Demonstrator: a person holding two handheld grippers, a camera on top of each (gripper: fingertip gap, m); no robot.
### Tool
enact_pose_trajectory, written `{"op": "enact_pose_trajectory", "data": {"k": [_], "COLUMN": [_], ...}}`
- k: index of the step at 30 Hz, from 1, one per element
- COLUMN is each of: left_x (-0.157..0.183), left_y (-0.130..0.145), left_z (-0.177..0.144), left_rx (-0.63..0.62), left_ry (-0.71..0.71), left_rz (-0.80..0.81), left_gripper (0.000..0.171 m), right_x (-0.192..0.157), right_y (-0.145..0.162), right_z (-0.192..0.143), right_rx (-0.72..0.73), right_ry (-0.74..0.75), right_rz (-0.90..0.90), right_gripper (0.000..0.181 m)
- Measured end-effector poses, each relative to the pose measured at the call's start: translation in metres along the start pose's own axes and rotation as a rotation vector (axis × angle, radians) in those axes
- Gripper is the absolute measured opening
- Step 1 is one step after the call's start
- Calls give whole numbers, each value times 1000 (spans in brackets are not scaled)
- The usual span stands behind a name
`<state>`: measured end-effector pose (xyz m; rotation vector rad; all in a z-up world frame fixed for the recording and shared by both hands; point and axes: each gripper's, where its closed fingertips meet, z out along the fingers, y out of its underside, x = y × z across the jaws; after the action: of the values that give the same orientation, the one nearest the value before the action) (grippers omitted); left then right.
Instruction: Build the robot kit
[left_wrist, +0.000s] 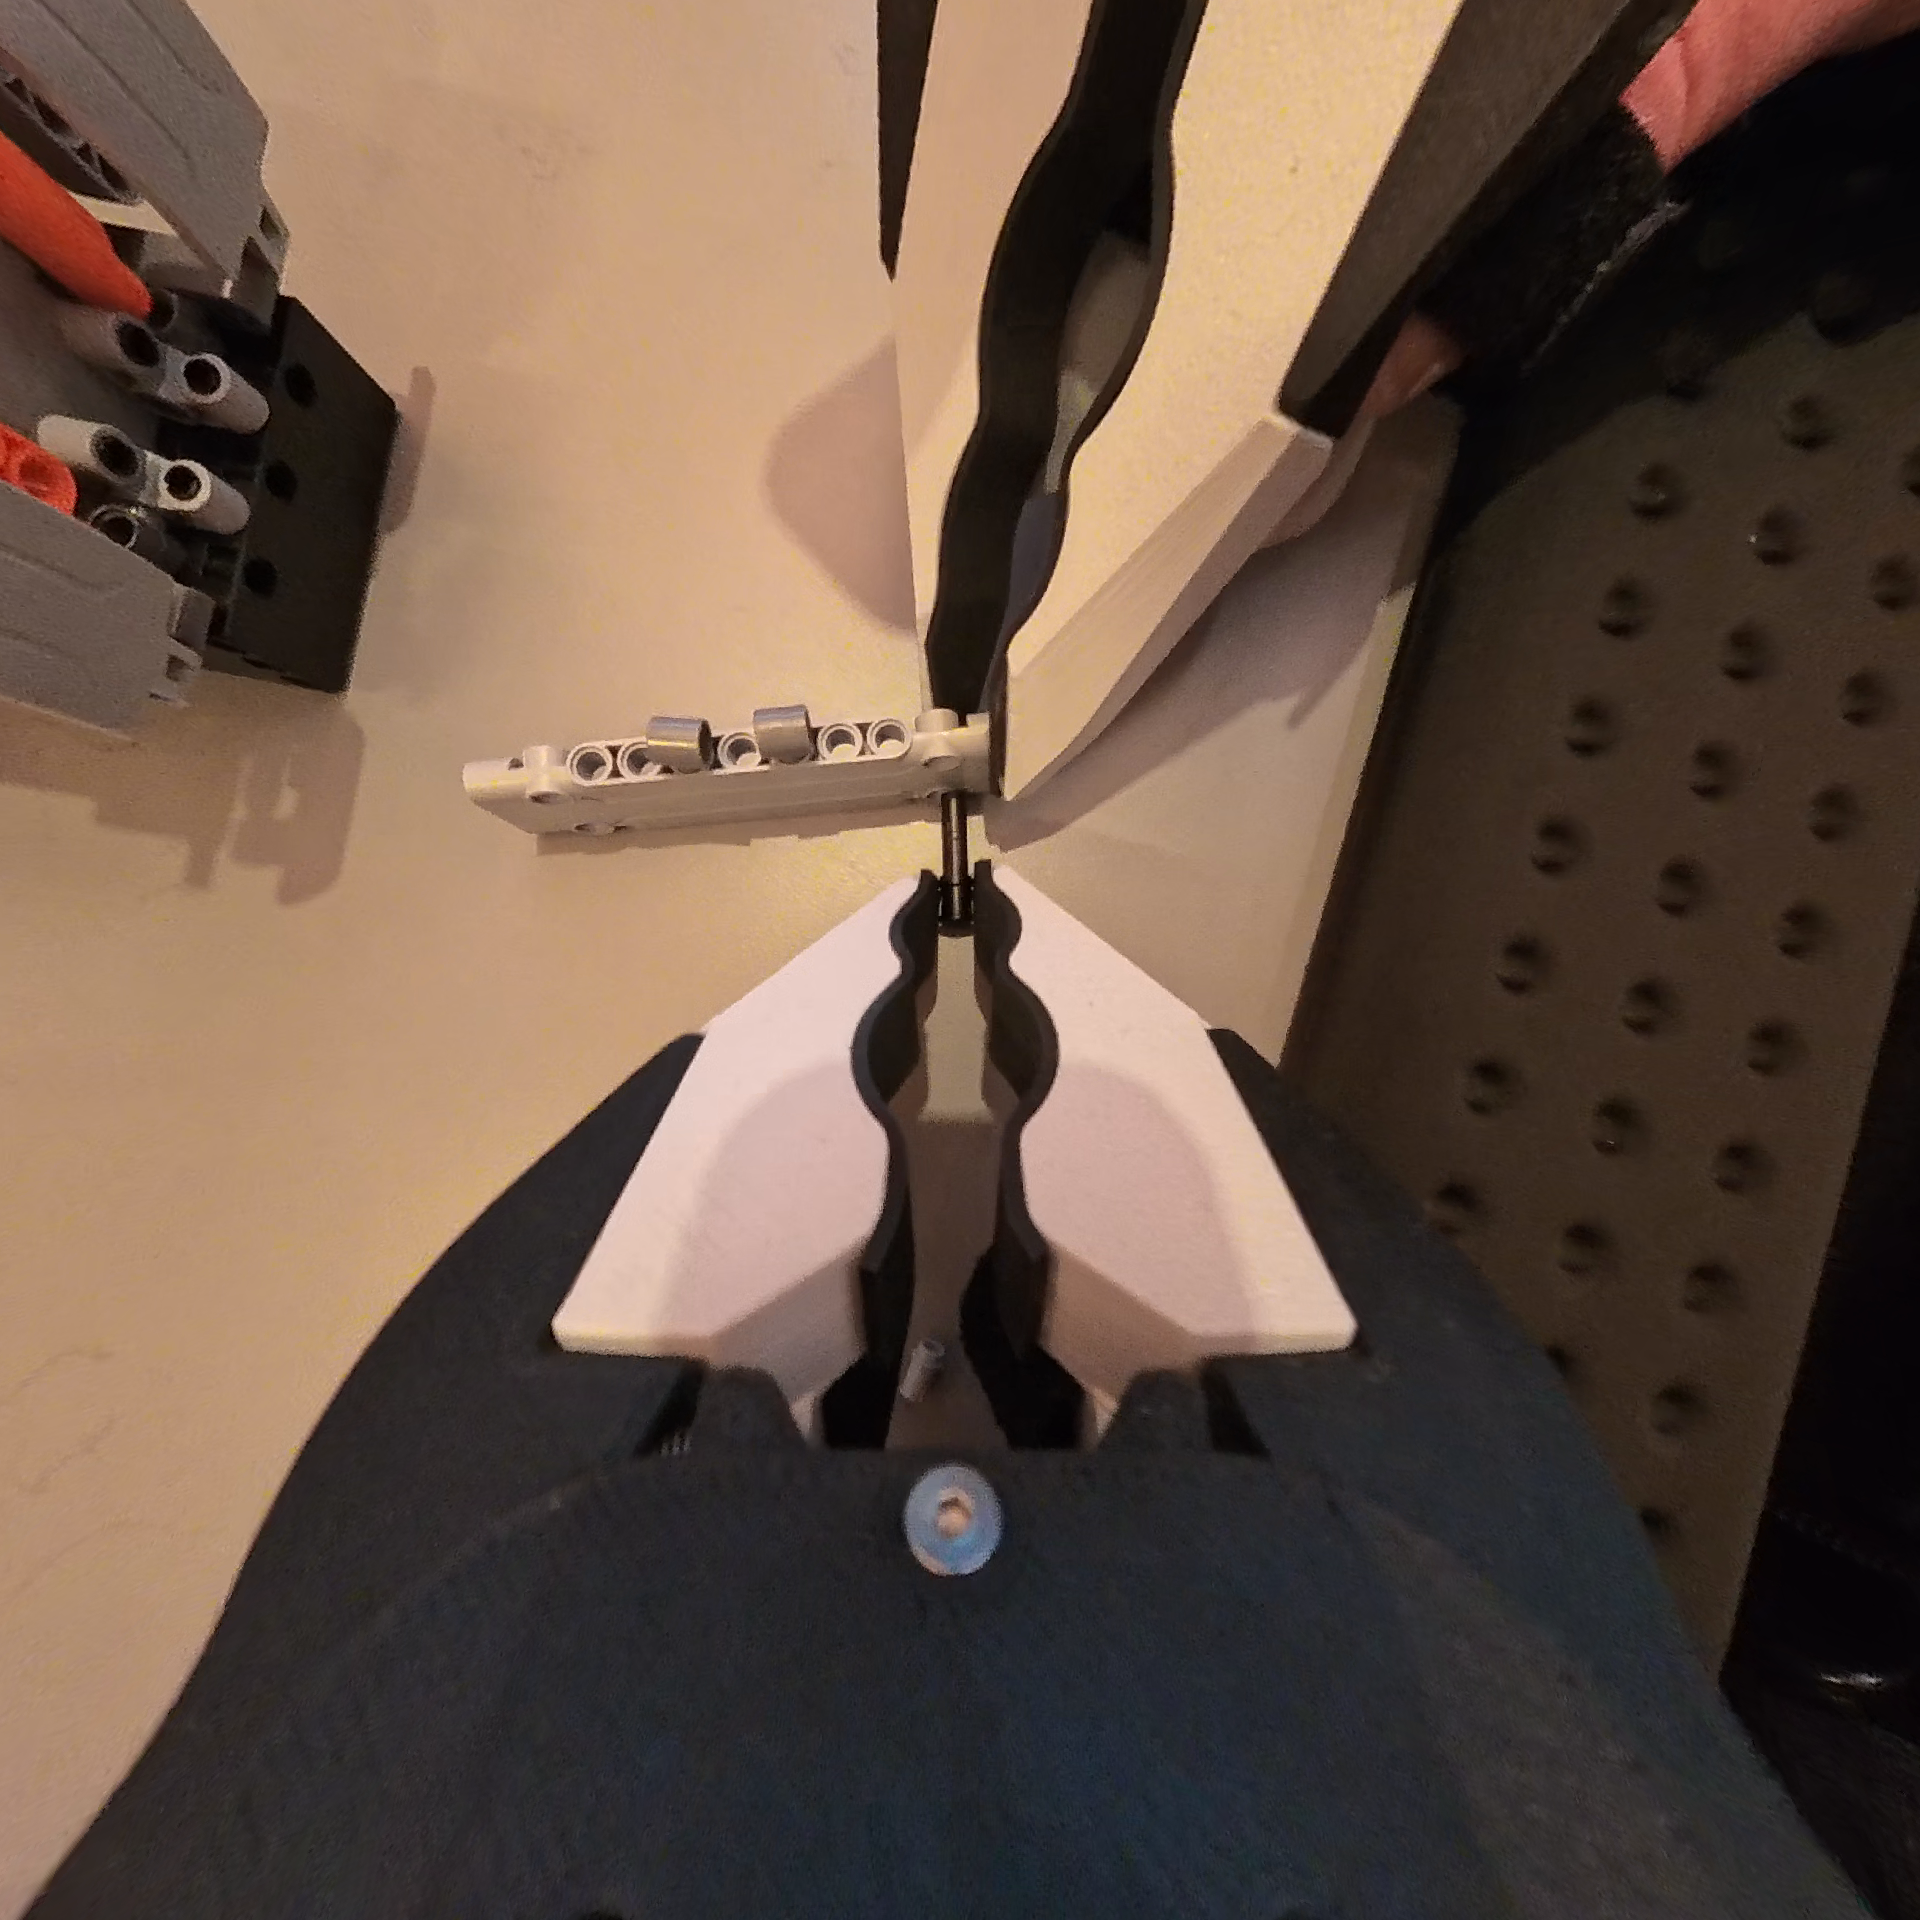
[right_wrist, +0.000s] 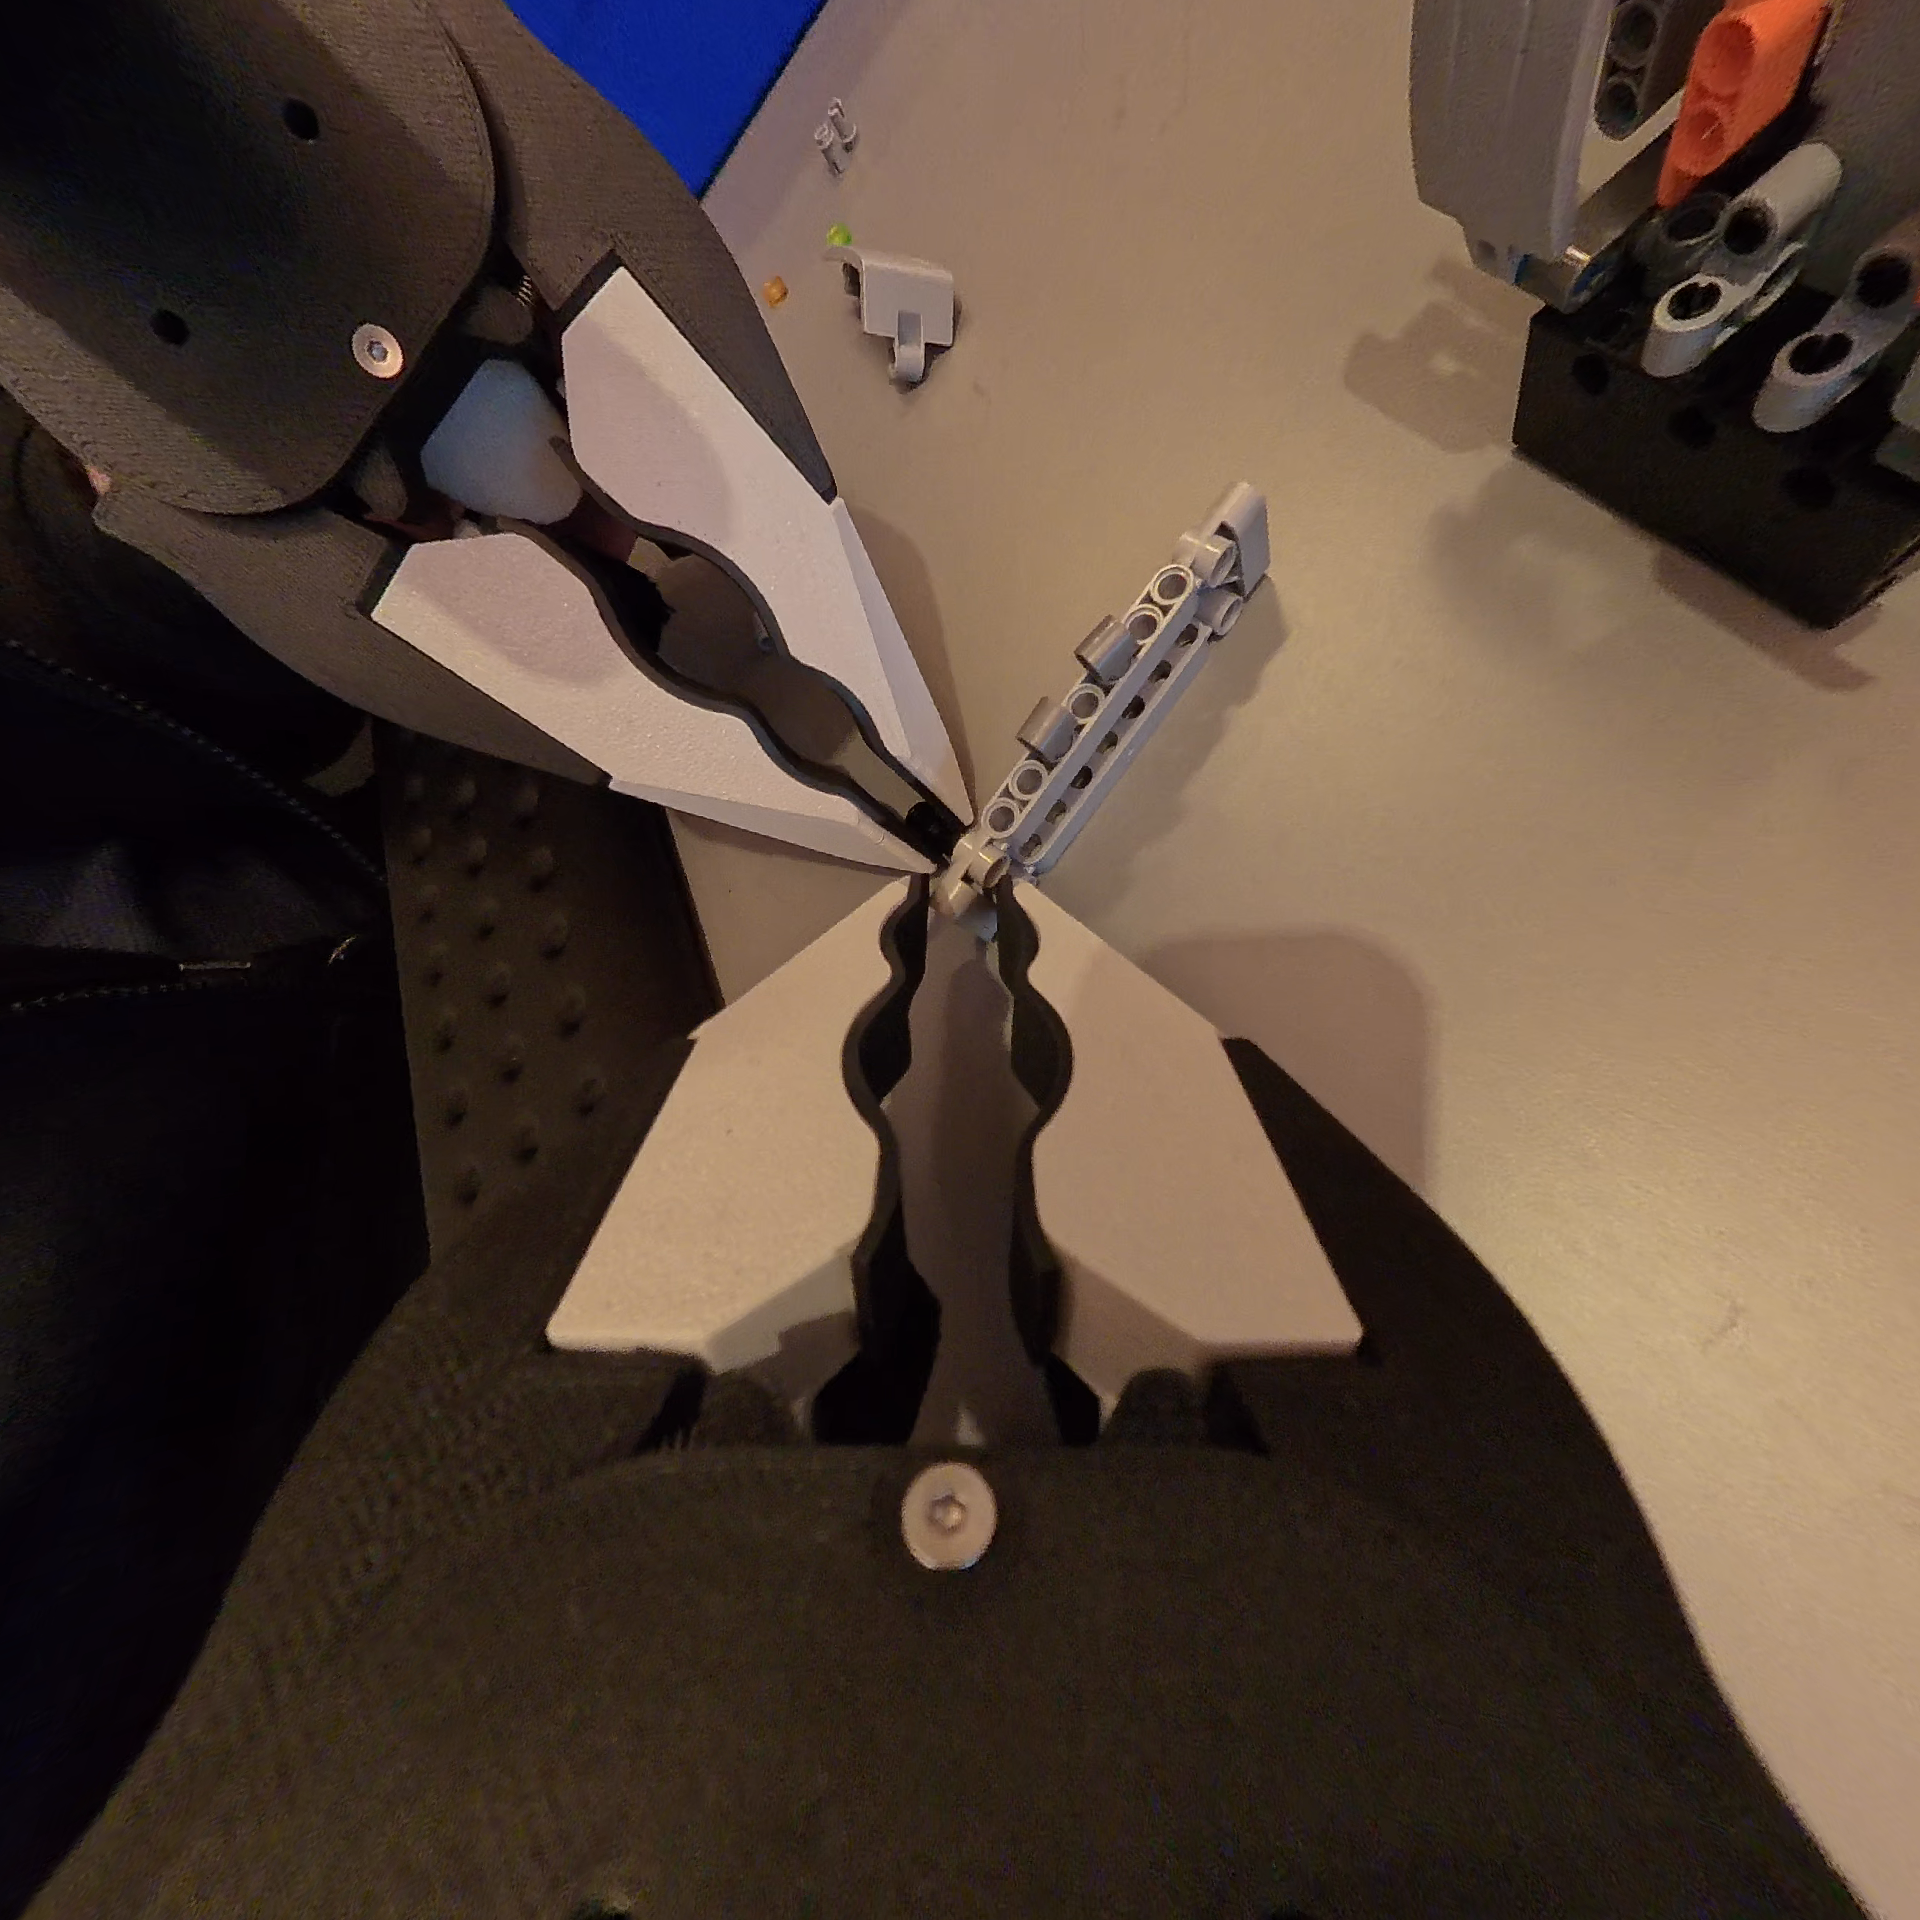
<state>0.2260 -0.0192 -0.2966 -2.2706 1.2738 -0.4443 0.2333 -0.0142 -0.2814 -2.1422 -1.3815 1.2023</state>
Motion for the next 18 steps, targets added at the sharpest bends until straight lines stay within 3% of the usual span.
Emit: {"op": "enact_pose_trajectory", "data": {"k": [18], "left_x": [-1], "left_y": [-2], "left_z": [1], "left_rx": [-1], "left_ry": [29], "left_rz": [-63], "left_gripper": [4], "right_x": [1], "right_y": [-2], "right_z": [0], "right_rx": [26], "right_ry": [4], "right_rz": [-22], "right_gripper": [9]}}
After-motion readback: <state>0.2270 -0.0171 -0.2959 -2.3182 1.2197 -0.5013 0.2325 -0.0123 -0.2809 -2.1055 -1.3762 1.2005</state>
